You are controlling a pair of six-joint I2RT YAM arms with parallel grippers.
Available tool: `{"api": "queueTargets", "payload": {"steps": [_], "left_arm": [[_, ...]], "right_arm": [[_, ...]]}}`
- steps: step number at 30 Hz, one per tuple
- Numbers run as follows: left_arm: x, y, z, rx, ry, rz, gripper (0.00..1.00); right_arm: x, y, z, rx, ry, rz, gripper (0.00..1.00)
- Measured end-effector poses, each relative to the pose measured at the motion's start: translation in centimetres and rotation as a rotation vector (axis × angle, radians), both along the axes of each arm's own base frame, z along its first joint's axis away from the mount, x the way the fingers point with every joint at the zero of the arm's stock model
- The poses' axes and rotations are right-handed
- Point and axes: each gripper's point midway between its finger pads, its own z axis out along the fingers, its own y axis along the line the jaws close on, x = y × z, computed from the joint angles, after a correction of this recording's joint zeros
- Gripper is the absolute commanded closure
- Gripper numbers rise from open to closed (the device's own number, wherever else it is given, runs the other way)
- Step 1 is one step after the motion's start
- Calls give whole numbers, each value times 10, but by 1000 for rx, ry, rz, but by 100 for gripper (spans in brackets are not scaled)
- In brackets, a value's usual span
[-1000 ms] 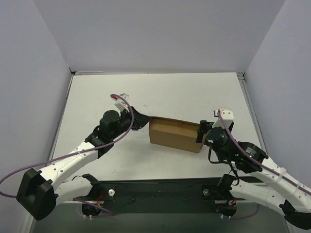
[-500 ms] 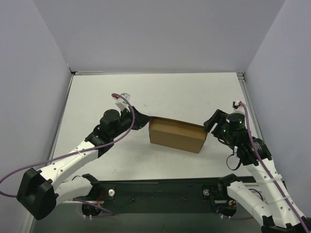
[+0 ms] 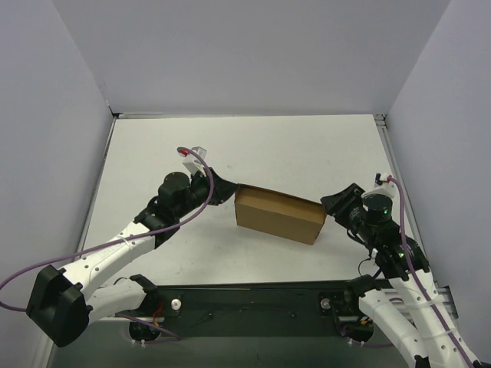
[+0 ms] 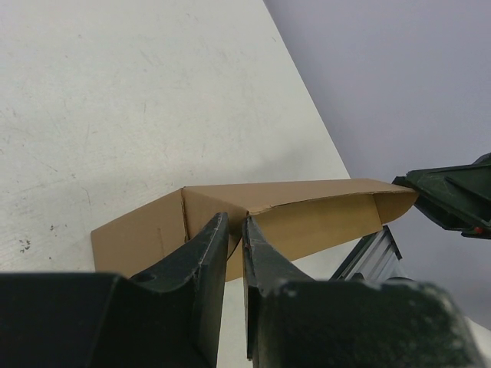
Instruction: Fold the paper box
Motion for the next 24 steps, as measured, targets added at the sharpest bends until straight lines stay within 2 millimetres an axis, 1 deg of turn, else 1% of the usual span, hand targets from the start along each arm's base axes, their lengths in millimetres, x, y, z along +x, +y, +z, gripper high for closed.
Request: {"api": "queueTargets", "payload": {"steps": [2, 4, 10, 12, 15, 20, 24], "left_arm": [[0, 0, 0, 1, 1, -2, 77], [0, -1, -1, 2, 1, -2, 77], [0, -2, -2, 5, 3, -5, 77], [0, -3, -2, 6, 4, -5, 75], [1, -4, -3, 13, 9, -7, 70], [-1, -5, -13, 50, 38, -20, 68], [-1, -6, -19, 85, 59, -29, 57]], "right_arm": [[-2, 1, -1, 16, -6, 2, 73], [-3, 2, -2, 30, -9, -1, 78], [-4, -1, -12, 14, 4, -11, 87], [-4, -4, -16, 0, 10, -18, 88], [-3, -6, -20, -26, 5, -25, 90], [-2, -10, -25, -76, 0, -33, 91], [-4, -12, -31, -111, 10, -32, 91]]}}
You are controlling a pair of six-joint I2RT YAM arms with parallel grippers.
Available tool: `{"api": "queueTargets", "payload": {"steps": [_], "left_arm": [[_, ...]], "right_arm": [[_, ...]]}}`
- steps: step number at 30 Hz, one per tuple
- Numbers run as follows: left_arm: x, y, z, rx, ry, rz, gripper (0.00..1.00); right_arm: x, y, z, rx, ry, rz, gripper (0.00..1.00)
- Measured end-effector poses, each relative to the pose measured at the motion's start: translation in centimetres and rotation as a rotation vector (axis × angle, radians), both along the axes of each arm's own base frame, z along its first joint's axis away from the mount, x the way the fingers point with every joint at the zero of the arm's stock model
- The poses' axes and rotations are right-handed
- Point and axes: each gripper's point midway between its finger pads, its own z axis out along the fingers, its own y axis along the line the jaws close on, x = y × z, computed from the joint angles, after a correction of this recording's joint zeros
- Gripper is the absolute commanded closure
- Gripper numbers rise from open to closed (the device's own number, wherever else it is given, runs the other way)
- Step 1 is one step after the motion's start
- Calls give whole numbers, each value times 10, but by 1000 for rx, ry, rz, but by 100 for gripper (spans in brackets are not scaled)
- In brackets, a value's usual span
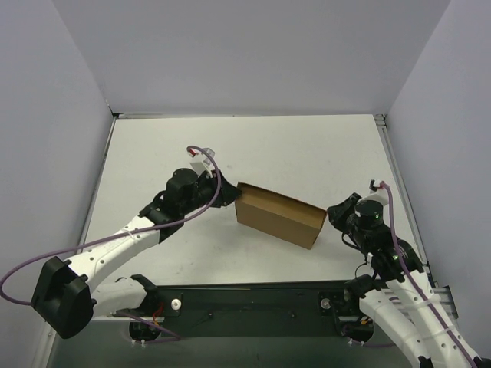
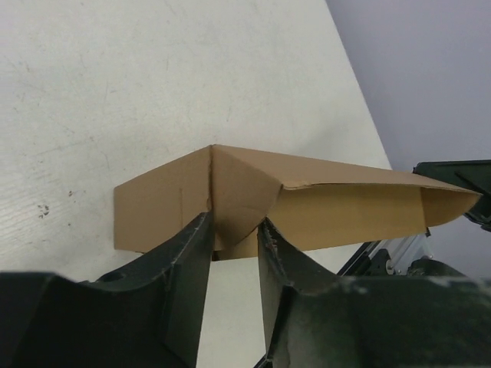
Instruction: Fold the paper box
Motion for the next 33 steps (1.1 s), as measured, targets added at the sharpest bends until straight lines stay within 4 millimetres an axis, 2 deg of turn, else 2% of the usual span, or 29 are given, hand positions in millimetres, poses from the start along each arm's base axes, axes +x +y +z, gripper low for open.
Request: {"api": "queueTargets", "payload": {"steps": [6, 11, 14, 20, 23, 24, 27, 33], "left_arm": [[-9, 4, -20, 70, 69, -21, 45], [-14, 9, -9, 85, 61, -30, 40], [-13, 10, 4, 81, 29, -32, 41], [-4, 9, 24, 113, -57, -55, 46], [2, 5, 29, 149, -98, -84, 46], [3, 4, 30, 161, -109, -95, 48], [5, 2, 28, 199, -130, -124, 49], [6, 1, 20, 257, -143, -172, 49]], "right_arm": [[-14, -6, -30, -67, 104, 10, 92], [-17, -8, -33, -78, 118, 3, 90], [-17, -10, -32, -81, 114, -3, 84], [-20, -18, -29, -107, 97, -17, 65], [-23, -22, -27, -127, 93, -19, 45], [-23, -23, -26, -133, 88, -18, 43], [-25, -24, -20, -161, 73, 3, 37], [-25, -23, 3, -234, 10, 70, 35]]}}
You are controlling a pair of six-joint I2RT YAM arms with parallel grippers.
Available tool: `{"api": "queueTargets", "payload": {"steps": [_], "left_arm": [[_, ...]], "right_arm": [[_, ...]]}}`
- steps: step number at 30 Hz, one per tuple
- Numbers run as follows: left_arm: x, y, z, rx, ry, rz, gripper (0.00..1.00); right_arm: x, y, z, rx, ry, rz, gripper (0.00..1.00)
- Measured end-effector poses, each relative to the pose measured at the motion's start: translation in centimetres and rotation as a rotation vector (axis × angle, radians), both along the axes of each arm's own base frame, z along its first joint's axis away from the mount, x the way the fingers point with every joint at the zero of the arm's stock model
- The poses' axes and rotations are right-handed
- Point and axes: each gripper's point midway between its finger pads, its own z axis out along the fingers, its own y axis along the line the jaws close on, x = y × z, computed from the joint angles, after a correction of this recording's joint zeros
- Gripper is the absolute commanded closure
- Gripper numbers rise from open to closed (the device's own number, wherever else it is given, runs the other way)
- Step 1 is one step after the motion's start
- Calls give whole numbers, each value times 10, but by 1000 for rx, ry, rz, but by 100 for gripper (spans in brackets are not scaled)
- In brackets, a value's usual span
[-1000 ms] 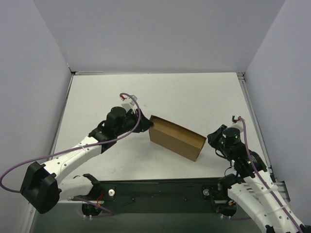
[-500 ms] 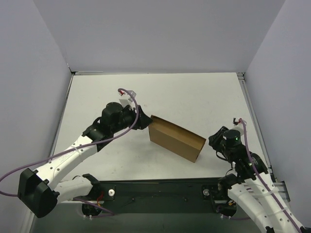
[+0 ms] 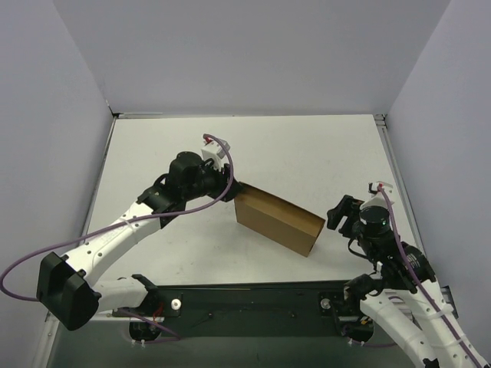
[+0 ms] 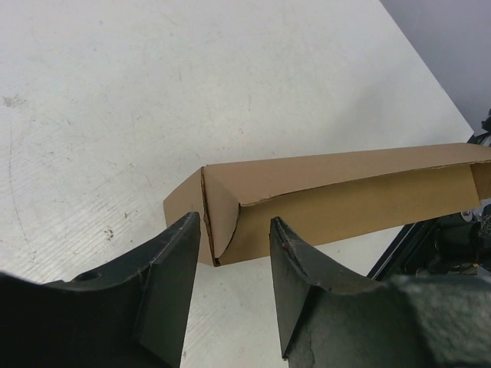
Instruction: Fold the paper box
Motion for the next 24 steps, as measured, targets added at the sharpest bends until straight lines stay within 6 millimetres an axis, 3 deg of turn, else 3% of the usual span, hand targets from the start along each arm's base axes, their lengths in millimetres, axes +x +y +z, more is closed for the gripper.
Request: {"api": "queueTargets", "payload": {"steps": [3, 7, 15, 21, 24], "left_arm": [[-1, 1, -5, 21, 1, -11, 49], [0, 0, -9, 42, -4, -23, 57], [-1, -4, -12, 70, -26, -51, 80], [-5, -7, -13, 97, -58, -75, 88], [-5, -9, -13, 117, -81, -79, 91]], "right_arm": [[1, 6, 11, -43, -22, 64, 35], [4, 21, 19, -120, -29, 167, 35], [14, 41, 36, -261, -65, 293, 36], [21, 45, 54, -326, -107, 333, 38], [21, 59, 64, -365, -128, 404, 39]]}}
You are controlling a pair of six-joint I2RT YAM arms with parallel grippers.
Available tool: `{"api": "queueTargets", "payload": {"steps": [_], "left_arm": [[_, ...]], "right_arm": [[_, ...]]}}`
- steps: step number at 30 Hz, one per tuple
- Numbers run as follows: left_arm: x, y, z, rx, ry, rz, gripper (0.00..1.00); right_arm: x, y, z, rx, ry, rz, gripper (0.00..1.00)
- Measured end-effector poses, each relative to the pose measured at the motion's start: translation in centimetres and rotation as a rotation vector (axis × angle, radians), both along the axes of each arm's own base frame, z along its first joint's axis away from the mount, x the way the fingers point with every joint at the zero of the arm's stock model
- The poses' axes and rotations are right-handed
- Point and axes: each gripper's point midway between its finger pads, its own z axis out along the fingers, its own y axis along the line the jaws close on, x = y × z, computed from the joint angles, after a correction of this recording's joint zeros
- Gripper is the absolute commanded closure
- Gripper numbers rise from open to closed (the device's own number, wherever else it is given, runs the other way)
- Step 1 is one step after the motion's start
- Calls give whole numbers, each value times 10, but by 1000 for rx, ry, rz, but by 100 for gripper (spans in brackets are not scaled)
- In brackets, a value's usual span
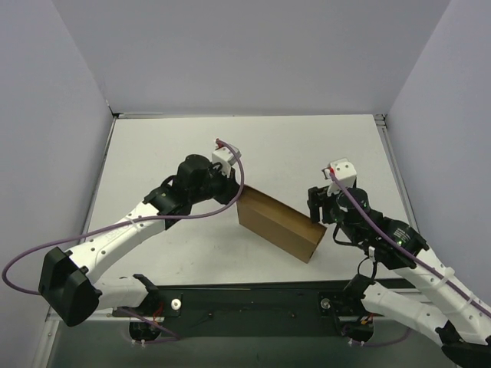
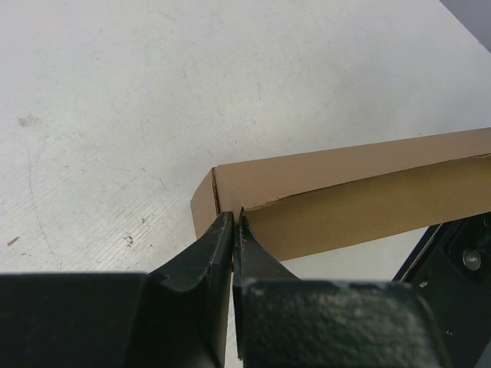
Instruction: Fold the paper box
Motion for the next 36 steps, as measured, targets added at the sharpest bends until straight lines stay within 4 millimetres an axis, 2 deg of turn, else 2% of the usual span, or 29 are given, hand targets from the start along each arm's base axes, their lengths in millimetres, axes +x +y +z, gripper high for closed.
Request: {"api": "queueTargets", "payload": {"steps": [8, 13, 14, 15, 21, 30, 36], "left_arm": [[-1, -3, 0, 52, -64, 0, 94], [-1, -3, 0, 76, -91, 6, 96], [-1, -3, 0, 79, -95, 7, 96], [-1, -4, 0, 80, -98, 8, 98], [-1, -4, 0, 90, -109, 15, 100], [-3, -5, 0, 75, -138, 26, 100], [-6, -3, -4, 41, -188, 44, 100]], "right_arm": [[-8, 56, 10, -136, -22, 219, 41], [-6, 83, -2, -295, -21, 277, 45], [-6, 84, -5, -321, -19, 280, 48], [-5, 85, -9, -351, -20, 280, 57], [-3, 86, -13, -470, -52, 264, 75], [-6, 93, -19, -569, -80, 272, 94], [-15, 98, -22, -589, -94, 302, 99]]}}
